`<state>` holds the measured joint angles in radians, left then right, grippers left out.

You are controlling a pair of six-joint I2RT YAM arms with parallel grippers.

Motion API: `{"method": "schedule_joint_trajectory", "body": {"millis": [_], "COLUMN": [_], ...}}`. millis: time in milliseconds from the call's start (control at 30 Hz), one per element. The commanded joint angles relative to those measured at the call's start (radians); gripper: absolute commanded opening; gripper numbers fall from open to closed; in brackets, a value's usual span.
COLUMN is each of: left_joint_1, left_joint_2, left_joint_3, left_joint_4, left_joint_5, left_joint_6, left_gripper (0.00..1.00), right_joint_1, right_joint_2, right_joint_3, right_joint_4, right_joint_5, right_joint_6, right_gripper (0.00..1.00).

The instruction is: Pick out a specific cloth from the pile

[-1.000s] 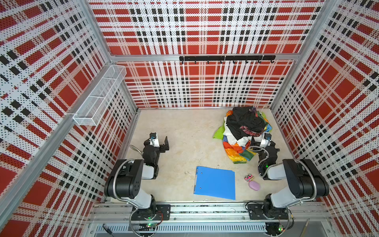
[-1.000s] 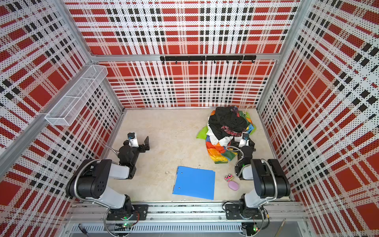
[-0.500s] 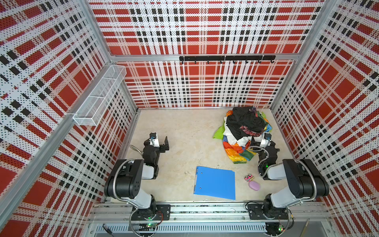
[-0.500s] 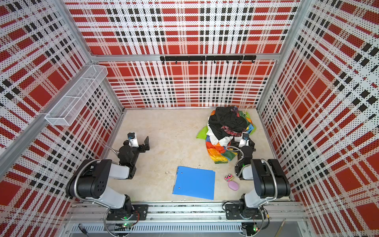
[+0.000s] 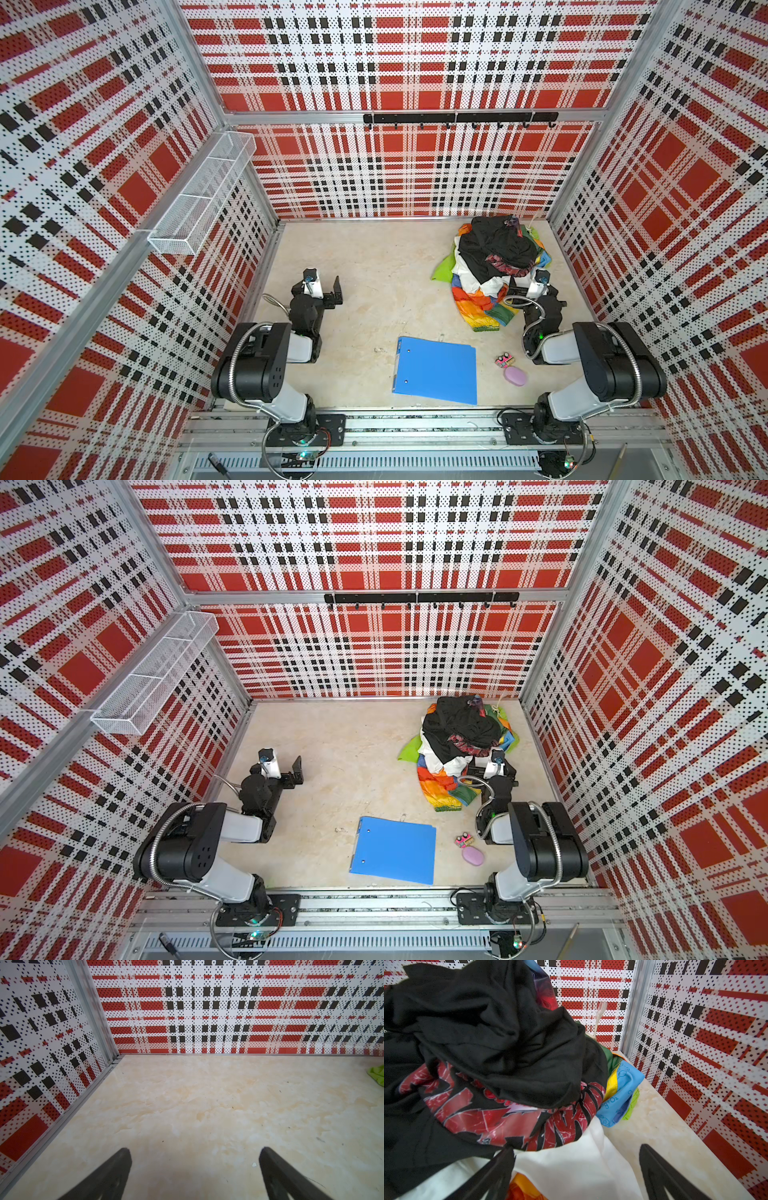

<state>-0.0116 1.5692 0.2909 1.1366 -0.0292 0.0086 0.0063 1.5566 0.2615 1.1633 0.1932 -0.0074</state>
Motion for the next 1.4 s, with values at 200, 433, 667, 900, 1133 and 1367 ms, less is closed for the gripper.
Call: {"method": "schedule_joint_trajectory", "body": {"millis": [200, 433, 667, 900, 1133, 1367], "left_joint_1": [0.011, 0.053, 0.059, 0.062, 0.007, -0.092], "left_joint_2": [0.005, 0.004, 0.004, -0.039, -0.227, -0.433], "left_joint_3": [0.01, 0.008, 0.001, -0.043, 0.0, 0.149], "left_joint_4": [0.023, 0.023, 0.037, 0.083, -0.176, -0.503], "left_joint_5": [0.015, 0.09, 0.099, 0.048, -0.093, -0.142], "left_joint_6": [0.001, -0.031, -0.035, -0.059, -0.056, -0.14], "left_gripper": [0.99, 0.99, 0.99, 0.99, 0.99, 0.99], "right_joint_1": [0.006, 0.005, 0.004, 0.004, 0.005, 0.008], "right_joint_2": [0.0, -0.001, -0.003, -0.072, -0.313, -0.577], "right_joint_3": [0.002, 0.004, -0.012, -0.061, -0.047, 0.06], "right_joint_4": [0.05, 0.05, 0.078, 0.115, -0.114, -0.495], "right_joint_5": [0.013, 0.012, 0.026, 0.043, 0.089, 0.057], "right_joint_6": [0.003, 0.003, 0.01, 0.019, 0.038, 0.105], "right_gripper": [1.0, 1.0, 1.0, 1.0, 1.0, 1.0]}}
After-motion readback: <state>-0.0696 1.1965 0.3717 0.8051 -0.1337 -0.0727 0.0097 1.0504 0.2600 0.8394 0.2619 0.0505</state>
